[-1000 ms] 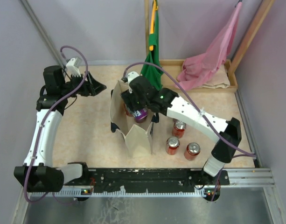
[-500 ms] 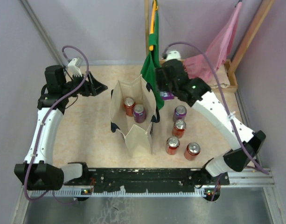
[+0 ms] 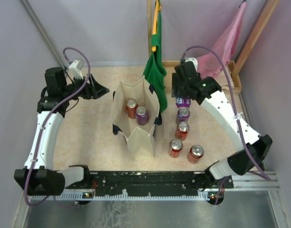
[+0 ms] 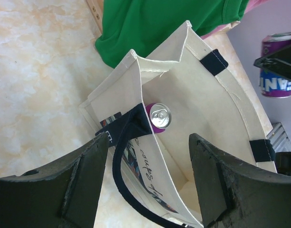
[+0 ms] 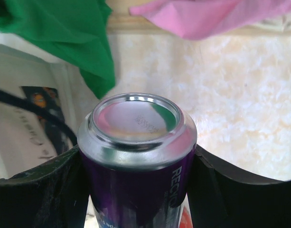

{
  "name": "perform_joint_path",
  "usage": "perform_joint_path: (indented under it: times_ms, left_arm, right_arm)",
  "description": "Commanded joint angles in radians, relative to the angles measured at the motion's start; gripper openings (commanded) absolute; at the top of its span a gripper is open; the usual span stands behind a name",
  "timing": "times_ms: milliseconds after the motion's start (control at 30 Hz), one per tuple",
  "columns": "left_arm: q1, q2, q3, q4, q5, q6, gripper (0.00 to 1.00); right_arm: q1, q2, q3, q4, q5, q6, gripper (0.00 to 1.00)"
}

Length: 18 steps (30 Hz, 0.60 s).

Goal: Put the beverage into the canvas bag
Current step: Place the drink at the center of the board.

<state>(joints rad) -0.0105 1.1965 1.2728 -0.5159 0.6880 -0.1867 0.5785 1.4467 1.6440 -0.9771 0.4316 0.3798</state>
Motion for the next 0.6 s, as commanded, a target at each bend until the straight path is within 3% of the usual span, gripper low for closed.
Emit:
perform_joint_path:
  times_ms: [0,233,567]
  left_arm:
    - [0.001,-0.052,0.0,-0.027,-0.005,0.024,0.74]
    - [0.002,-0.082,-0.009,-0.052,-0.008,0.035,0.74]
    - [0.002,-0.105,-0.008,-0.078,-0.008,0.045,0.74]
  right_arm:
    - [-0.116,-0.021,-0.065,0.061,-0.044,0.061,0.0]
    - [-0.284,0.036,-0.131,0.052,-0.068,0.033,0.0]
    - [-0.395,0.188,-0.276,0.164,-0.104,-0.006,0.0]
